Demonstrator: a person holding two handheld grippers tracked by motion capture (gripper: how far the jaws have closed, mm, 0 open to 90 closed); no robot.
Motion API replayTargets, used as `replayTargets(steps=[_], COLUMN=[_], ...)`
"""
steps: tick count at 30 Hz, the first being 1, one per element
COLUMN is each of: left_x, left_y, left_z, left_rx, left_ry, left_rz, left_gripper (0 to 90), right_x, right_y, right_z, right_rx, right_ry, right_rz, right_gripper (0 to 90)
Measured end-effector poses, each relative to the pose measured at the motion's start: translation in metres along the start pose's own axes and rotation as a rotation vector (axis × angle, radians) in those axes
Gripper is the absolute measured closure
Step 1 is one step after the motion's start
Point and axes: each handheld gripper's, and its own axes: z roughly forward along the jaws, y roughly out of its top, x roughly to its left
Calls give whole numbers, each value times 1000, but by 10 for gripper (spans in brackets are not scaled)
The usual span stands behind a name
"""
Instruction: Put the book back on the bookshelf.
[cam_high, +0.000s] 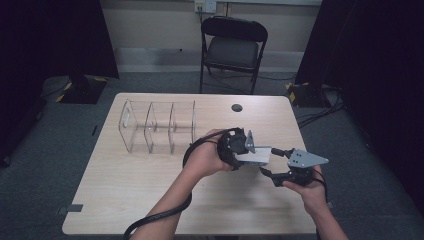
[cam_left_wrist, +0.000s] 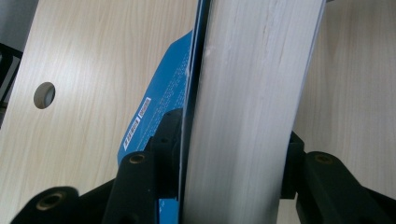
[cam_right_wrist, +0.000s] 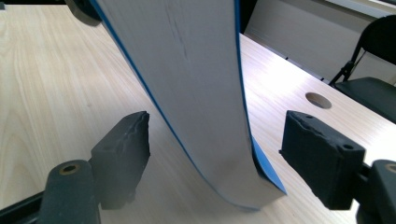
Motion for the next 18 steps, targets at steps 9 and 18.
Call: replayTargets(steps=[9, 18], left_x=[0, 3], left_y=[1, -1], left_z=[0, 0], left_rx=[6, 3], left_ry=[-6, -62], left_rz=[4, -23], left_gripper=[555, 472], right_x=[1, 0], right_y=[6, 11], right_z=[18, 24], right_rx=[-40, -12], right_ry=[53, 176], right_rz=[-28, -126], right_gripper=[266, 524])
